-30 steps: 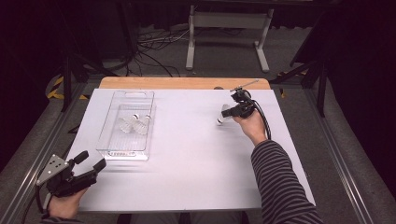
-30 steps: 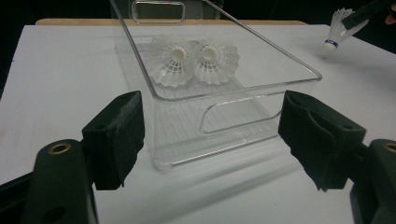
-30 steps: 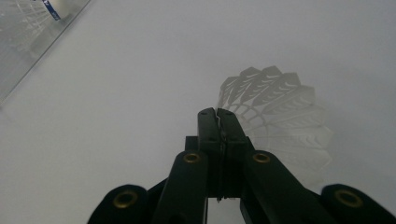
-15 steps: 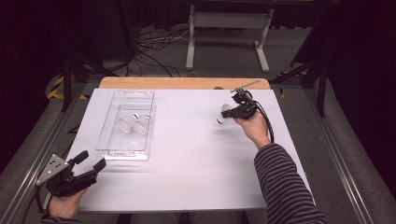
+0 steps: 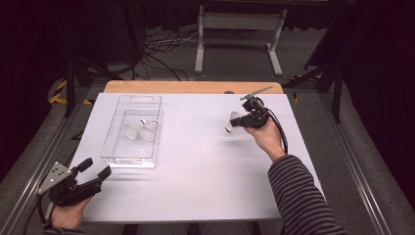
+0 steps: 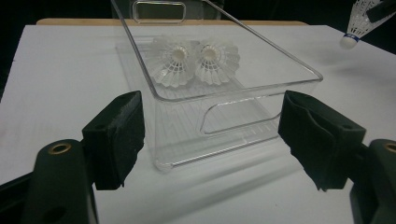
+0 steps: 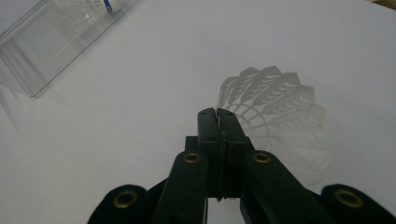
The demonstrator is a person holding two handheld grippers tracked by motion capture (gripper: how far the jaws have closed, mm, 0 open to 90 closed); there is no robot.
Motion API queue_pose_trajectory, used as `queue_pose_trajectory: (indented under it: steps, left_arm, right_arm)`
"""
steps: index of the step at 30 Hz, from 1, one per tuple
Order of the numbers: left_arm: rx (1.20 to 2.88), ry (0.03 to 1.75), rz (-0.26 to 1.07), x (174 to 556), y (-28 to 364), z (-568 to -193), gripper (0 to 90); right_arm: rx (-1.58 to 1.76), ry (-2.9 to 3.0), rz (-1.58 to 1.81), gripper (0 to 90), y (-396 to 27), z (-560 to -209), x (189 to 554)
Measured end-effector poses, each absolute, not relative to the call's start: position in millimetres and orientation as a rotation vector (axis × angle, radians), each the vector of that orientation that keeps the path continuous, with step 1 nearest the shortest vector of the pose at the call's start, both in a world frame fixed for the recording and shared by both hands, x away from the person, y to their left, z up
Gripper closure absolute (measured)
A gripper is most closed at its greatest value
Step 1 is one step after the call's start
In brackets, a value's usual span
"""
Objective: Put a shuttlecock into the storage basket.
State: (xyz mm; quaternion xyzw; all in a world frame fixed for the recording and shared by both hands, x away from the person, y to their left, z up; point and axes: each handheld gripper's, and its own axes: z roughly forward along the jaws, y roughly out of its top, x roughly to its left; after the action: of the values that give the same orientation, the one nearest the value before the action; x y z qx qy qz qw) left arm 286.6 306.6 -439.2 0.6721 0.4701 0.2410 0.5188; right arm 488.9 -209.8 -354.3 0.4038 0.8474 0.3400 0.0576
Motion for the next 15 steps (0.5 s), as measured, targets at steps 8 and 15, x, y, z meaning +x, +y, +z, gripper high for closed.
queue_pose_trajectory:
  steps: [8,15]
  left_arm:
    - [1.61,1.131,0.579,287,307,-439,23.8]
    - [1.609,1.131,0.581,286,307,-439,23.8]
  right_arm:
    - [1.171,2.587,1.055,90.0,-206,-351,479]
    - [1.13,2.607,1.069,90.0,-201,-349,470]
